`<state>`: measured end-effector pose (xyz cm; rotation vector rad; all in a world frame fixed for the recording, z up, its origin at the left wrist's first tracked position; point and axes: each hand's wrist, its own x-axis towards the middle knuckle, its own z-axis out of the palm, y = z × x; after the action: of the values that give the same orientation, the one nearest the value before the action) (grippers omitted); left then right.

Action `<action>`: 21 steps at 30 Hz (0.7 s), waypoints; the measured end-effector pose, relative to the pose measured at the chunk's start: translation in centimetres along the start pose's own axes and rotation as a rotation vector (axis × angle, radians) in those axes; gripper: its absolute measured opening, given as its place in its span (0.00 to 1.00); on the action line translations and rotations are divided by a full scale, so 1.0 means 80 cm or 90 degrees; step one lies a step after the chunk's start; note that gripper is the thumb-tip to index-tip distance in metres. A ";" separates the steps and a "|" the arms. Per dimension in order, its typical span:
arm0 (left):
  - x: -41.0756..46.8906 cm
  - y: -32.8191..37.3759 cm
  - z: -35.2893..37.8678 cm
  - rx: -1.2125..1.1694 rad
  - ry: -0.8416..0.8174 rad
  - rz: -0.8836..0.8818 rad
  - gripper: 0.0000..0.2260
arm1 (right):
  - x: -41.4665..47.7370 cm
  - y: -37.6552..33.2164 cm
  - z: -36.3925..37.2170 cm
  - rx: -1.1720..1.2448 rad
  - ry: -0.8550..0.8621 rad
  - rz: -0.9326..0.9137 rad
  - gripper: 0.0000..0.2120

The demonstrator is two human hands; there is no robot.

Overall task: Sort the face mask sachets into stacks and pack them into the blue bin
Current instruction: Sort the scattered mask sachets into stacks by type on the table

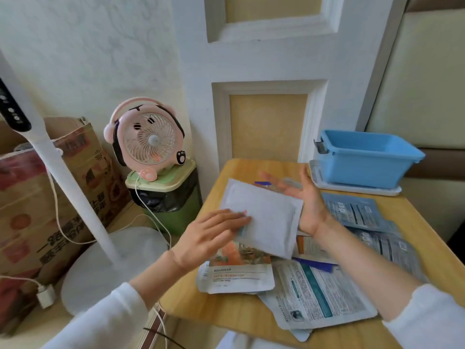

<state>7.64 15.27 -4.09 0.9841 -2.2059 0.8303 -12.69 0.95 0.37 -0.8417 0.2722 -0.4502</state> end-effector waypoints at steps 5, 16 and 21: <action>-0.005 -0.016 0.000 -0.007 0.098 -0.218 0.07 | -0.008 0.008 -0.006 -0.422 -0.026 0.144 0.18; 0.015 -0.017 -0.005 -0.167 0.099 -0.525 0.08 | 0.001 0.020 0.007 -0.389 0.160 0.019 0.06; 0.021 0.010 0.008 -0.303 -0.258 -0.858 0.31 | -0.011 -0.011 -0.025 -0.251 0.339 -0.102 0.07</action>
<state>5.95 14.52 -3.55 2.0215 -1.3157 -0.5119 -14.47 -0.45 -0.16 -1.1245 0.8083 -0.7854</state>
